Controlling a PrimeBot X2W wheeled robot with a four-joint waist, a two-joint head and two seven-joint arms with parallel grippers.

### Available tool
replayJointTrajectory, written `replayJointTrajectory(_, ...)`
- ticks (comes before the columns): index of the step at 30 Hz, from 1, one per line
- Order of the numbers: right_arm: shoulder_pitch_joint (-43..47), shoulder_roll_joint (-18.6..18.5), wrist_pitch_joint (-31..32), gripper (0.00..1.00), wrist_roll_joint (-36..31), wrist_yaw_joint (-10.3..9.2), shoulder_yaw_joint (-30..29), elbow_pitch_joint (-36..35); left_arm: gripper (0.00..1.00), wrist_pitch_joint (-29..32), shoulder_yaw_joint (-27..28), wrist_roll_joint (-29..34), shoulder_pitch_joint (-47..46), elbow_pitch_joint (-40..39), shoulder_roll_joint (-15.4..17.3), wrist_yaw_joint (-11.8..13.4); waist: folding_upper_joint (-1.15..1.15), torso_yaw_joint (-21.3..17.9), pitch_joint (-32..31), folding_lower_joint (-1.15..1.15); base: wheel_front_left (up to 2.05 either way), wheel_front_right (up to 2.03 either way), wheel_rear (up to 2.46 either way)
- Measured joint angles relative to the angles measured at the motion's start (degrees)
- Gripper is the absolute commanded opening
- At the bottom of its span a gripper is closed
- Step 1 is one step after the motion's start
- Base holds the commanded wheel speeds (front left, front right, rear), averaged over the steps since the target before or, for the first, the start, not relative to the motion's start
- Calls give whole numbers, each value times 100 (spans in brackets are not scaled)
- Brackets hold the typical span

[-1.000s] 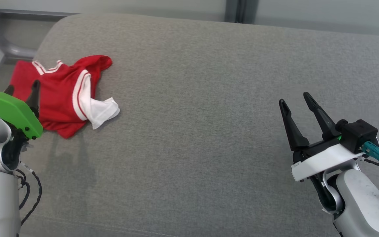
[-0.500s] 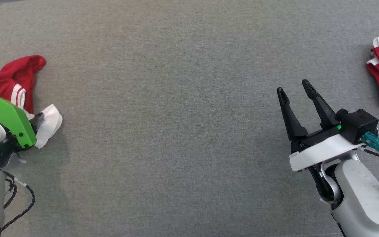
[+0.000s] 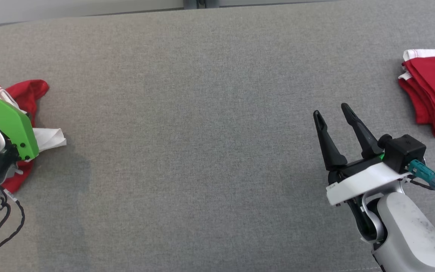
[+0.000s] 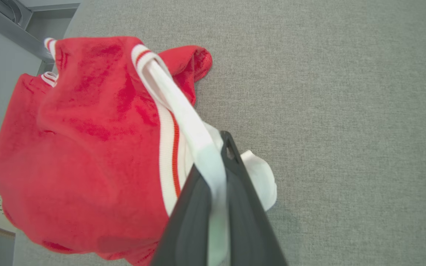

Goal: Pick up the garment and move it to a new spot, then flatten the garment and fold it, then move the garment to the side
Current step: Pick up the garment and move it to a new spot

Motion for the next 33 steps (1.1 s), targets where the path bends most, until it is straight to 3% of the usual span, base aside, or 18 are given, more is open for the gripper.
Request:
replayJointTrajectory(8, 247, 155, 0, 100, 89, 0, 23, 138, 0, -29, -717, -135, -152, -911, 130, 0, 0, -26, -592, 0, 0, 0, 0)
replayJointTrajectory(14, 428, 220, -1, 100, 127, 0, -71, 171, 0, 71, -1232, -342, -316, -1926, 162, 0, 0, -254, -942, 0, 0, 0, 0)
replayJointTrajectory(19, 515, 213, -1, 100, 127, 0, -210, 176, 0, 104, -1433, -468, -611, -2639, -31, -1, 0, -575, -1100, 0, 0, 0, 0)
replayJointTrajectory(28, 600, 204, 0, 100, 119, 0, -478, 140, 0, -469, -1301, -695, -1273, -3381, -856, 94, 0, -1167, -1250, 0, 0, 0, 0)
replayJointTrajectory(33, 670, 205, 0, 100, 119, 0, -549, 130, 0, -712, -1202, -753, -1162, -3461, -945, 234, 0, -1314, -1218, 0, 0, 0, 0)
